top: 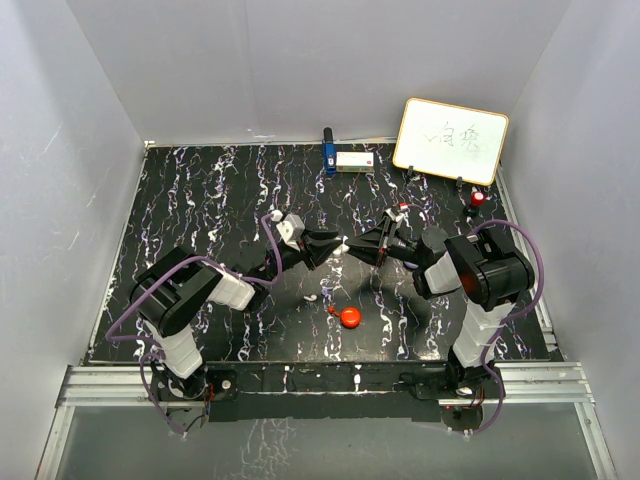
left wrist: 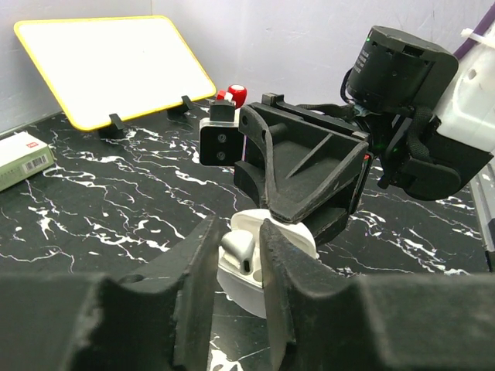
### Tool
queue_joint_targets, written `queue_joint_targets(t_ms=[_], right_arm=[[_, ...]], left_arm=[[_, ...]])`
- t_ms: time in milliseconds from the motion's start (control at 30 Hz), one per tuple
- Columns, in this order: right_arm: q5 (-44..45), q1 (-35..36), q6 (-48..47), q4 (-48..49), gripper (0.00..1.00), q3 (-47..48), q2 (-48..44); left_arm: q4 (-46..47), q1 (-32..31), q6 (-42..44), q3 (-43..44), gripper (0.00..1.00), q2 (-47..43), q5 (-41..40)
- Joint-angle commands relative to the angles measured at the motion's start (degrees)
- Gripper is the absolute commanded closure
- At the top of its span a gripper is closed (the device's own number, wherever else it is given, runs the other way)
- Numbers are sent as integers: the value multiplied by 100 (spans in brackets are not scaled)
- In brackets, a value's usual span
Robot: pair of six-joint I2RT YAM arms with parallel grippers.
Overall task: Insert the wireless bluetooth earbuds into the charging case
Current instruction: Place the earbud in the charging case, then pick up the earbud from the center of the board.
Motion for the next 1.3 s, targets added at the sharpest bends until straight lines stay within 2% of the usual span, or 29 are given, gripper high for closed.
queue_joint_targets(t_ms=[0, 67, 300, 433, 600, 667, 767, 900, 1033, 1267], right_arm=[[68, 11, 40, 1953, 100, 189, -197], [66, 14, 37, 1949, 100, 189, -199], [69, 14, 30, 1955, 100, 189, -182], [61, 4, -5, 1950, 100, 173, -119], [31, -11, -87, 1950, 100, 179, 33], [-17, -26, -135, 1952, 100, 197, 88], [-72, -120, -181, 1945, 100, 206, 159], [-140, -311, -234, 1918, 100, 215, 210], [-203, -416, -266, 1884, 100, 230, 185], [-287, -599, -508, 1530, 100, 191, -116]], left_arm=[[1085, 20, 22, -74, 67, -289, 93], [1084, 20, 6, -78, 59, -299, 81], [1089, 20, 29, -137, 44, -449, -142], [1085, 20, 63, -418, 28, -965, -933], [996, 43, 242, -1003, 14, -2034, -1770], [305, 58, 200, -1096, 14, -2620, -1805], [-2428, 34, -34, -820, 12, -3510, -1859], [-4714, 6, -280, -526, 2, -3983, -1680], [-5990, -15, -369, -309, 1, -3928, -1648], [-7813, -245, -27, 387, 1, -3432, -1929]])
